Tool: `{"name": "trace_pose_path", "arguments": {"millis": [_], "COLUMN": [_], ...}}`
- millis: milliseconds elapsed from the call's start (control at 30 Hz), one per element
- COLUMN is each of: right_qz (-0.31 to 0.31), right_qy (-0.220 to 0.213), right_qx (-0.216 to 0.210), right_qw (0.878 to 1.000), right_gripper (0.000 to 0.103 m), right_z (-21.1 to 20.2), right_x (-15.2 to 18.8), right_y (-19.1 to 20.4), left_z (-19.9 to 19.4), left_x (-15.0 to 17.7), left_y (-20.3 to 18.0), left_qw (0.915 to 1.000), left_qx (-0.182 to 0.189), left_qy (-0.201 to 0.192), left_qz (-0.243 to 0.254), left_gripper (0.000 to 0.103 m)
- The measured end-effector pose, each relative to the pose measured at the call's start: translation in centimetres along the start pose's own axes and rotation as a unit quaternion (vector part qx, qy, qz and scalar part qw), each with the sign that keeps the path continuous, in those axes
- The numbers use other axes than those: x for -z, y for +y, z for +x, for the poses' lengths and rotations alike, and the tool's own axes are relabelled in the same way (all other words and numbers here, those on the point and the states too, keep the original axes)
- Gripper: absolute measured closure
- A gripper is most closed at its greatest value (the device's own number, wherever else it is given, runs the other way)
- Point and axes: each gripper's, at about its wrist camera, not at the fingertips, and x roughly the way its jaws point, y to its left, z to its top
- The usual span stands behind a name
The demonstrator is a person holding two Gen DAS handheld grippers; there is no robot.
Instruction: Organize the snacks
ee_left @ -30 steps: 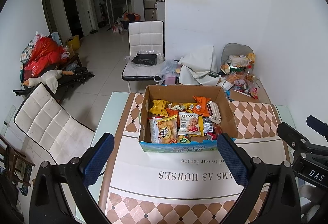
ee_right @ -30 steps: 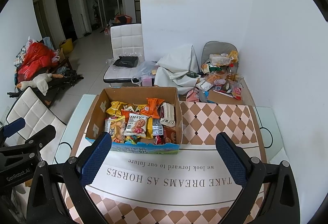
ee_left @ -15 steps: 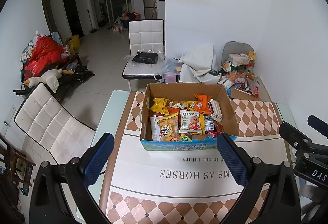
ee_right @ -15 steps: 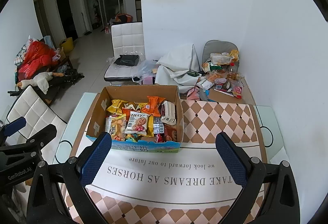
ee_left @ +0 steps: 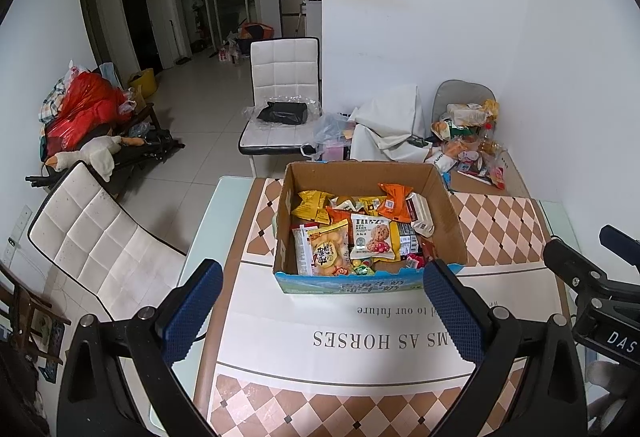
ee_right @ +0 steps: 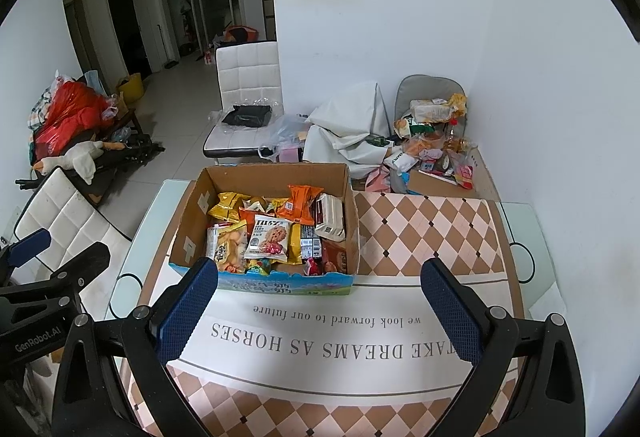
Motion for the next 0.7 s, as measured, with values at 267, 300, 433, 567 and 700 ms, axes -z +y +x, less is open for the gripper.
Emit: {"name": "trace_pose_path", "arguments": {"millis": [267,300,433,567,700], "right_qz": [0.002,0.002,0.001,0.003,0.004], "right_qy": [-0.001,-0.001,-0.001,0.000,0.002], "right_qx": [0.000,0.000,0.002,0.003,0.004], "right_qw": [1.000,1.000,1.000,1.000,1.000], "right_gripper": [0.000,0.000,0.000,0.000,0.000], "right_z": [0.05,0.06,0.12,0.28,0.43], "right_x": [0.03,0.03,0.03,-0.02,0.05], "right_y": [0.05,0.06,0.01,-0.07,-0.18], "left_z": [0.09,0.10,0.12,0.24,0.31], "left_x": [0.00,-0.01,-0.01,0.01,-0.02], "left_y": [0.01,0.02,0.04,-0.06,-0.16], "left_qw": [1.0000,1.0000,1.0000,0.9999,0.9999], "left_qx": [0.000,0.001,0.002,0.006,0.008], "left_qy": [-0.002,-0.001,-0.001,0.001,0.001], "left_qz": [0.002,0.003,0.004,0.009,0.012], "left_gripper": [0.000,0.000,0.000,0.000,0.000]}}
